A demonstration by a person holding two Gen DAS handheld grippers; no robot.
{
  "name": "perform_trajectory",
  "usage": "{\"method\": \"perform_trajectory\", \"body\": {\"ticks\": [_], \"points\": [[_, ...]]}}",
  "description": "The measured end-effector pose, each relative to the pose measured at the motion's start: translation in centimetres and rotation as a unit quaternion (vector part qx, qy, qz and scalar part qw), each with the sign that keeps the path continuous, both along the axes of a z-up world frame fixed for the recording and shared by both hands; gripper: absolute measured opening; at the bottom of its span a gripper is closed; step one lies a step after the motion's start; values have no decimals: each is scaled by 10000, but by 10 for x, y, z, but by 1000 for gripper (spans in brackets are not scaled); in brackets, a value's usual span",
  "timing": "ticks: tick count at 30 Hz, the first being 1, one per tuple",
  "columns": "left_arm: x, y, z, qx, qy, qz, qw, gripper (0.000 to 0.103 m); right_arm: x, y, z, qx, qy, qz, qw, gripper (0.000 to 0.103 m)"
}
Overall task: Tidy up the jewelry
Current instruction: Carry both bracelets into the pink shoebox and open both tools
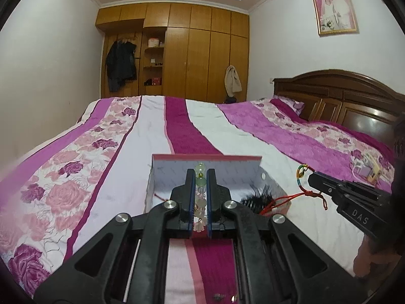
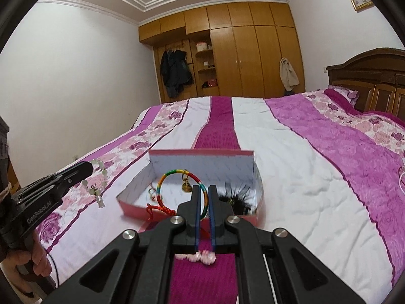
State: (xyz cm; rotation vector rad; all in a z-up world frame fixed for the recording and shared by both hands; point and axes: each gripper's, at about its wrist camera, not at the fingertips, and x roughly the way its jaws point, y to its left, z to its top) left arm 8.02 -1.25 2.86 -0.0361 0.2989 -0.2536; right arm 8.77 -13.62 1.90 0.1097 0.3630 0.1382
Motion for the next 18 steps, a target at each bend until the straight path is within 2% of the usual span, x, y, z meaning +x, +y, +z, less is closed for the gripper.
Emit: {"method": "perform_trajectory", "body": {"ticks": [5,10,18], "points": [[16,-1,0,-81,-45,71,9999,0,21,-3,4,13,-91,-169,9998,7],[34,-5,-5,33,-42,153,9999,0,41,-3,-2,-114,-71,-316,9994,7],[67,-11,-19,89,218,304,9993,0,86,-9,-11,-190,162,-523,9983,7]]}}
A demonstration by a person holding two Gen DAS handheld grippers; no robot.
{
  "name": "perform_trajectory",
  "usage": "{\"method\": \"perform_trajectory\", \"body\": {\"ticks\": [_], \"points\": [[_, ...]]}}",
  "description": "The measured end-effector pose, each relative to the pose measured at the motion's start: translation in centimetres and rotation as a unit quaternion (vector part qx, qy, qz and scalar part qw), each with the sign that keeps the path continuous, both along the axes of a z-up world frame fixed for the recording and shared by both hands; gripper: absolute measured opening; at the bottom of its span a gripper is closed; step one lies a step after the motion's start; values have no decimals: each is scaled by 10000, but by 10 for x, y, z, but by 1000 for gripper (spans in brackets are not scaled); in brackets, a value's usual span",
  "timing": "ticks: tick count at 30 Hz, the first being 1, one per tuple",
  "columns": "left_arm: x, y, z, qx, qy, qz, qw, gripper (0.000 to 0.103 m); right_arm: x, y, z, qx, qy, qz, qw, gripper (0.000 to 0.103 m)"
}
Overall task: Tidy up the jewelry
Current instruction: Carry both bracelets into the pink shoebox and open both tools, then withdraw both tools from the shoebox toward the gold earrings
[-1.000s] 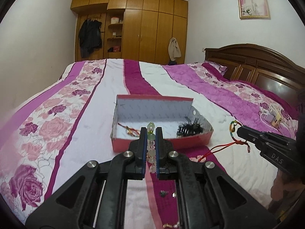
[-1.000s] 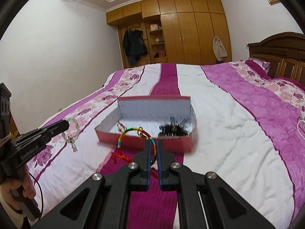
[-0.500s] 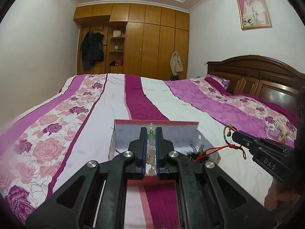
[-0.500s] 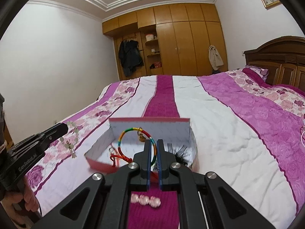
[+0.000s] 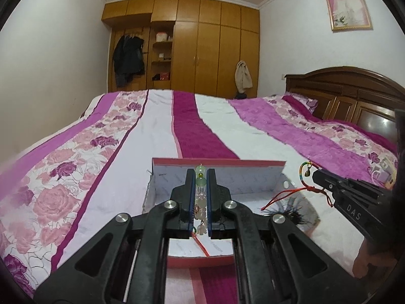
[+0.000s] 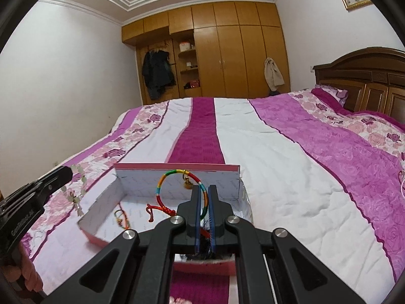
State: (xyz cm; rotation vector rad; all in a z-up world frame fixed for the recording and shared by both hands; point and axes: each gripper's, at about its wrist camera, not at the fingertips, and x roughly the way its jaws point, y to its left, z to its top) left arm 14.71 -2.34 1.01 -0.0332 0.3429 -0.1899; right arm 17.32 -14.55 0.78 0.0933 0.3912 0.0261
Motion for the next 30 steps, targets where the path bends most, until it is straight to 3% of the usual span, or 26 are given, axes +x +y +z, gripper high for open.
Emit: {"method": "perform_trajectory", "body": {"ticks": [11,18,23,24,27,30], "points": [[45,0,-41,146,873,189,9959,0,54,-7,-29,-126,711,-110,9973,7],[66,1,-62,126,1614,187,9866,0,79,-4,-51,-371,1329,-35,9904,7],[69,4,-65,24,1847,217,9826,1,86,-3,-63,-279,1629,-1,9863,8],[70,3,-66,7,1918,178,9813,3,88,-4,-65,-227,1706,11,9851,12],[69,-2,-66,18,2028,58,9792,15,89,-9,-69,-1,1831,38,9831,41],[70,-12,-65,90,2159,-138,9763,35,88,-7,-66,45,1868,108,9823,53]]}}
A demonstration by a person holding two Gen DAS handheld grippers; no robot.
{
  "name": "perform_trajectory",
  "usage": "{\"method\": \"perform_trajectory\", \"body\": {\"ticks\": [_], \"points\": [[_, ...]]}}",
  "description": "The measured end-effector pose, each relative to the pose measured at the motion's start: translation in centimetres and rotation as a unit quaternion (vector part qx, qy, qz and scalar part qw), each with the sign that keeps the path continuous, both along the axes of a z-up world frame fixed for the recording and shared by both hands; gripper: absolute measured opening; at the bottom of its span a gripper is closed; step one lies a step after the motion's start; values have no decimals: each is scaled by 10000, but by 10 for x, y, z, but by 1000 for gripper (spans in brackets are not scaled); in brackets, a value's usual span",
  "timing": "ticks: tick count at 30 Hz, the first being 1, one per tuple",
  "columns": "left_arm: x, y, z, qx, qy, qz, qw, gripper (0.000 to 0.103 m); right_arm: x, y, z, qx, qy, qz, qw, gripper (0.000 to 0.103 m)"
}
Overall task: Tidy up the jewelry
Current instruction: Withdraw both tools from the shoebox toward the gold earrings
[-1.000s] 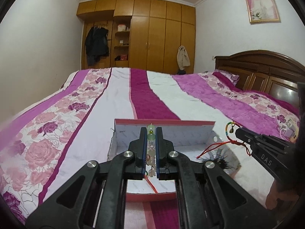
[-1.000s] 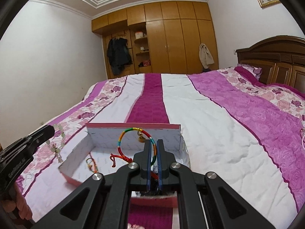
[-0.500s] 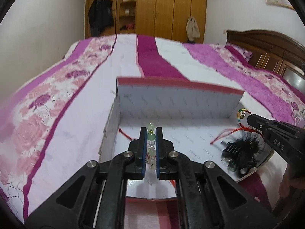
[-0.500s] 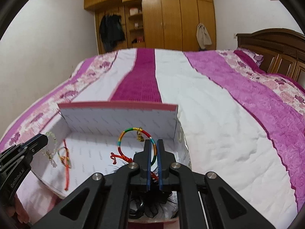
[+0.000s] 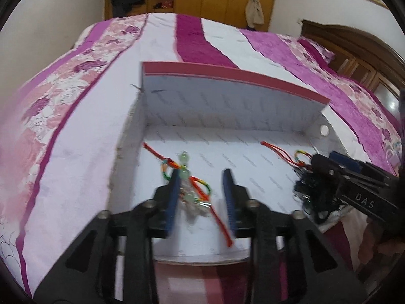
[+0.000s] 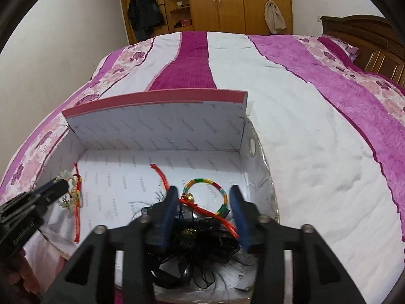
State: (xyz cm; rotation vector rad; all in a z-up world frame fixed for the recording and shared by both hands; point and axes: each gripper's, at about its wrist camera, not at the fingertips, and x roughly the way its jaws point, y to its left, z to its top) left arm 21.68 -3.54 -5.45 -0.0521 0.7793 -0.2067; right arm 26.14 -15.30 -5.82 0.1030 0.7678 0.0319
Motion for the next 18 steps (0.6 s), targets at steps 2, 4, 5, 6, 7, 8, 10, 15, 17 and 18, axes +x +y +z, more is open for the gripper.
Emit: {"method": "perform_trajectory", "body": {"ticks": [2,4,5,6,7,8,10,15,17,18], "points": [[-5,-5,3,50,-73,-32,10000,40,-1,3,2,-7,39,56,10000,56],[-7,-3,8,29,-158,-13,9999,42,-4,6,5,-40,2,78,10000,61],[-8,-1,10,-13,-185,5,9998,42,-5,7,6,-40,-21,82,10000,62],[-9,2,13,-76,-211,24,9997,42,-7,7,8,-29,-50,87,9999,63],[-11,4,16,-131,-246,46,9996,42,-9,7,9,-1,-79,90,9999,64],[-13,7,20,-173,-303,81,9994,42,-10,7,11,24,-101,94,9999,64],[-17,12,25,-221,-406,129,9988,42,-16,5,14,90,-196,121,9997,67],[-28,17,42,-354,-664,158,9970,44,-31,3,24,226,-423,184,9987,71],[-34,18,48,-356,-790,174,9961,45,-39,3,30,269,-547,207,9979,73],[-38,19,51,-362,-861,182,9955,45,-43,4,33,285,-610,215,9975,74]]}}
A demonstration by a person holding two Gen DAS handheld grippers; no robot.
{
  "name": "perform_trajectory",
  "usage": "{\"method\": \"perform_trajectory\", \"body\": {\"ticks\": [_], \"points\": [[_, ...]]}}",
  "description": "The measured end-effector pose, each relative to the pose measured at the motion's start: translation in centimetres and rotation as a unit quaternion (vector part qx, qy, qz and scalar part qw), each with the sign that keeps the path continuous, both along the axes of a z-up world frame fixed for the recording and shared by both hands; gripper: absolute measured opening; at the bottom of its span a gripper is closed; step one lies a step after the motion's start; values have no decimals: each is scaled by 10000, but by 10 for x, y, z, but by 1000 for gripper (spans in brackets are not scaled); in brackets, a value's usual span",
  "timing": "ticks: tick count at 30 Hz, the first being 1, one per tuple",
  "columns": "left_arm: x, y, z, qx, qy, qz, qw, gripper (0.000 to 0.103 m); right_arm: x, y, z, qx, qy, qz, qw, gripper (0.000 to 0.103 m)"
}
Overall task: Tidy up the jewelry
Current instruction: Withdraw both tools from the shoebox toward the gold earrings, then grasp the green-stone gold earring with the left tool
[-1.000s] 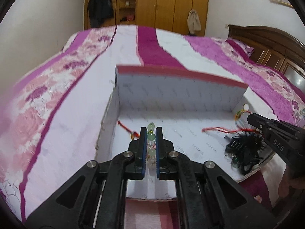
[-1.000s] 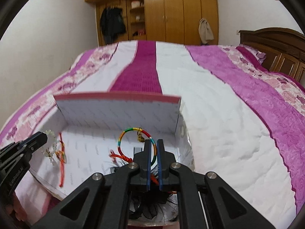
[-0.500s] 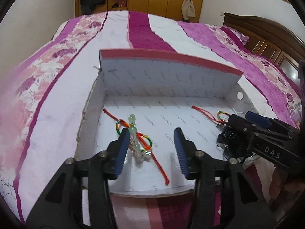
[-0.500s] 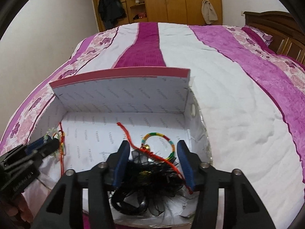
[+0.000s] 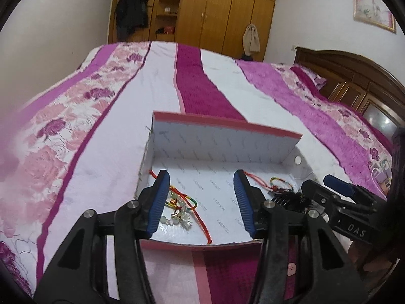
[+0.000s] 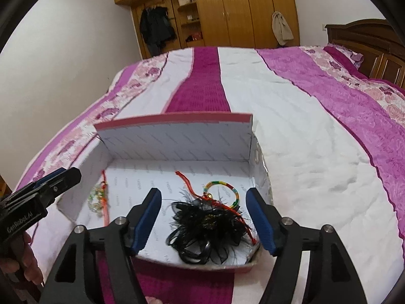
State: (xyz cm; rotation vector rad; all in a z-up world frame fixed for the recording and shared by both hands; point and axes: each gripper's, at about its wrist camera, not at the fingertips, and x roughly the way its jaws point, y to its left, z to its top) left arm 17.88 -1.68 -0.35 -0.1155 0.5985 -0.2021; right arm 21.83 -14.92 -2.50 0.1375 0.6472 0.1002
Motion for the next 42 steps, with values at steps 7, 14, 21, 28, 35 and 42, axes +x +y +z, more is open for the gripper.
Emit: {"method": "perform_trajectory", "body": {"ticks": [7,14,21,28,35,42], "points": [[-30,4,18,64,-464,-1,9989,47,-34,6,21,-53,-526,62,9986,76],[-64,10,29,-33,-739,10,9973,49,-79,18,40,-114,-1039,205,9943,76],[-93,14,31,-63,-719,-35,9974,51,-119,23,49,-13,-1309,287,9910,77],[-111,18,19,-42,-437,-126,9990,51,-148,23,49,65,-1316,315,9908,78],[-122,20,2,6,-109,-180,9998,51,-164,19,36,66,-1141,304,9930,78],[-123,14,-22,105,424,-374,9983,51,-174,18,19,71,-906,285,9955,78]]}}
